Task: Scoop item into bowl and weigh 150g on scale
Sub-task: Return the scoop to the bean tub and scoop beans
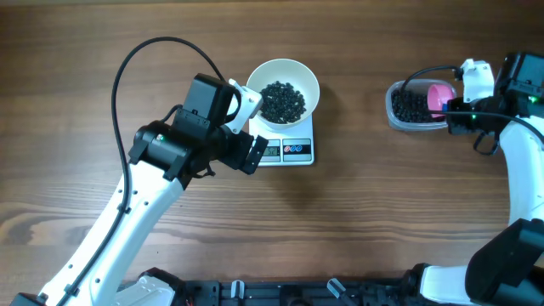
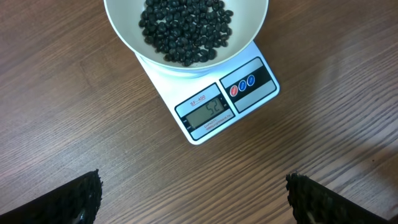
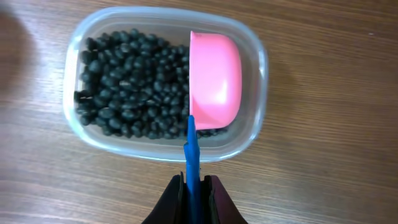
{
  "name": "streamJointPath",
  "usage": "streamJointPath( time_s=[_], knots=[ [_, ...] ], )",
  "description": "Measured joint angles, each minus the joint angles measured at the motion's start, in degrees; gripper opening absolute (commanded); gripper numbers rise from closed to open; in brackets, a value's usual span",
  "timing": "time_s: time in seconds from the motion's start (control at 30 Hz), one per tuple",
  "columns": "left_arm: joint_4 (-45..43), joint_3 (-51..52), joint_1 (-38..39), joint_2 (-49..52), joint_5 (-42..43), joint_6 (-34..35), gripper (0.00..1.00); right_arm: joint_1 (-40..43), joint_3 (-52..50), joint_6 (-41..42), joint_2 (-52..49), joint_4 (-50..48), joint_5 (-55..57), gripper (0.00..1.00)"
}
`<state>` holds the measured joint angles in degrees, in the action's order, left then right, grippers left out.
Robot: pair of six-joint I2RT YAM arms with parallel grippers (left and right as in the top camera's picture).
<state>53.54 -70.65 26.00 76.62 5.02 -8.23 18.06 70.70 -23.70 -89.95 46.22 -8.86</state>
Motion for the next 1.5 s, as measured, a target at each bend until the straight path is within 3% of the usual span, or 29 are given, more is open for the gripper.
streamJointPath(
  time_s=[0.23, 0.63, 0.97, 1.13, 1.5],
  knots=[
    [0.0, 0.0, 0.0, 0.0, 0.0, 0.02, 1.0, -2.38, 0.0, -0.02, -0.33, 0.92, -1.11, 0.04],
    [0.0, 0.0, 0.0, 0.0, 0.0, 0.0, 1.0, -2.56, 0.0, -0.02, -1.68, -1.46, 7.19, 0.04],
    [0.0, 0.0, 0.0, 0.0, 0.0, 0.02, 1.0, -3.52, 0.0, 0.0, -3.89, 2.03, -7.15, 0.04],
    [0.0, 0.0, 0.0, 0.0, 0.0, 0.0, 1.0, -3.26, 0.0, 0.0, -3.91, 2.47, -8.72, 0.04],
    [0.0, 0.0, 0.0, 0.0, 0.0, 0.0, 1.0, 3.78, 0.0, 0.02, -3.98, 3.06, -21.94, 0.04]
  ],
)
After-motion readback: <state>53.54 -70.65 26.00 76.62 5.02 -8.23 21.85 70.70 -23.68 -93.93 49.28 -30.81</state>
